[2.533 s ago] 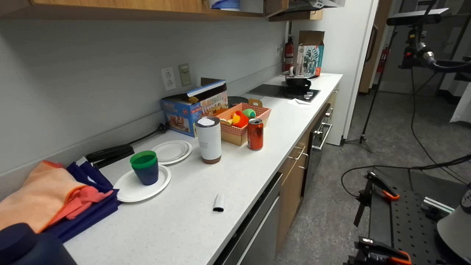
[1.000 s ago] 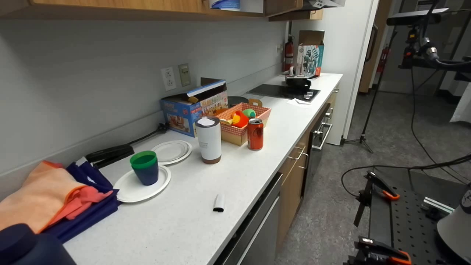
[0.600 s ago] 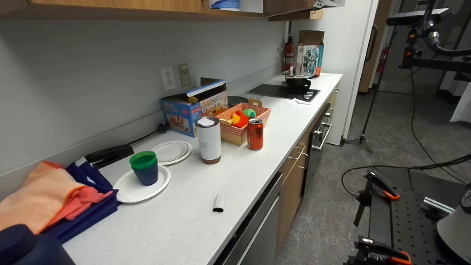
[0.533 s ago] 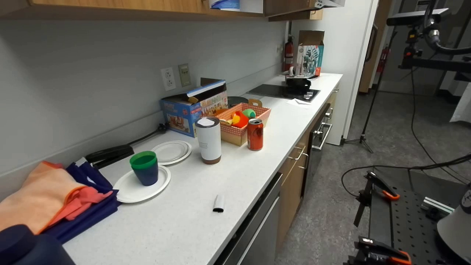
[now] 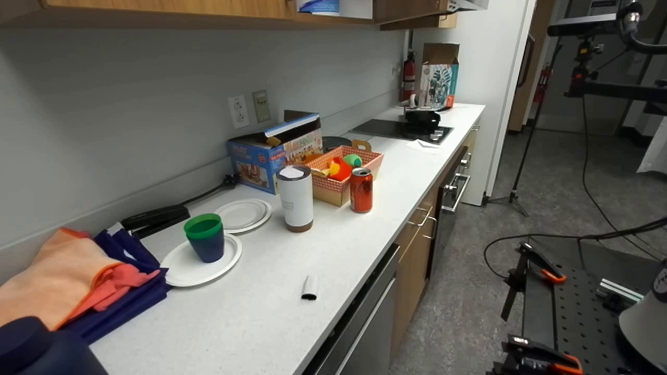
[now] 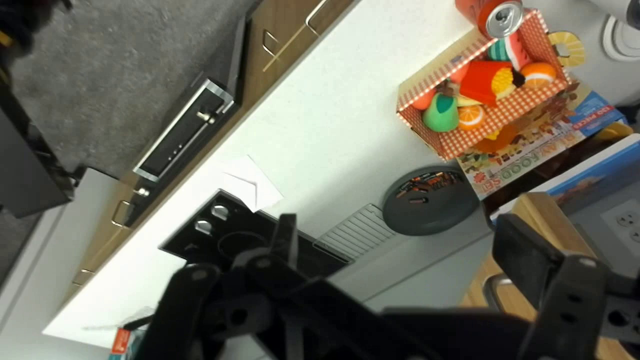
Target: Open the right door of the cabinet above the basket
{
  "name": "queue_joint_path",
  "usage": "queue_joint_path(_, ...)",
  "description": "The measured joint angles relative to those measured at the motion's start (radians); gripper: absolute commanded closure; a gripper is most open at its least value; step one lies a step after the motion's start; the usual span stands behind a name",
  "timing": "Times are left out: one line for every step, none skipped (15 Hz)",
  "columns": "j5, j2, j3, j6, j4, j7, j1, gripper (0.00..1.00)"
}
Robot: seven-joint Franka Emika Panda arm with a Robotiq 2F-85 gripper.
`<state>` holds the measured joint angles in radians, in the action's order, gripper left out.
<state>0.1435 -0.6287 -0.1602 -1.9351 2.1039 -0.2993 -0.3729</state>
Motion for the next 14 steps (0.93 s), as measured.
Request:
queue_joint_path(0.015,-0.013,0.007,0.043,-0.013,-0.024,-0.007,0.00)
queue_joint_path(0.030,-0.024,0.014,0.076,-0.025,-0.037,-0.012,0.00)
queue_joint_path(0.040,-0.024,0.024,0.101,-0.054,-0.041,-0.013,0.00)
queue_joint_path(0.045,-0.015,0.042,0.130,-0.106,-0.042,-0.011,0.00)
queue_joint_path(0.046,-0.004,0.063,0.154,-0.160,-0.042,-0.005,0.00)
queue_joint_path(0.047,0.006,0.089,0.174,-0.211,-0.042,0.005,0.00)
queue_joint_path(0.051,0.018,0.112,0.182,-0.256,-0.042,0.018,0.00)
queue_joint_path(0.055,0.032,0.130,0.183,-0.291,-0.042,0.031,0.00)
queue_joint_path(0.056,0.051,0.144,0.183,-0.320,-0.042,0.044,0.00)
queue_joint_path(0.058,0.072,0.153,0.183,-0.347,-0.042,0.057,0.00)
queue_joint_path(0.059,0.094,0.157,0.183,-0.370,-0.042,0.069,0.00)
queue_joint_path(0.061,0.118,0.160,0.180,-0.390,-0.042,0.079,0.00)
queue_joint_path(0.069,0.142,0.160,0.174,-0.409,-0.042,0.086,0.00)
queue_joint_path(0.088,0.166,0.161,0.161,-0.425,-0.043,0.088,0.00)
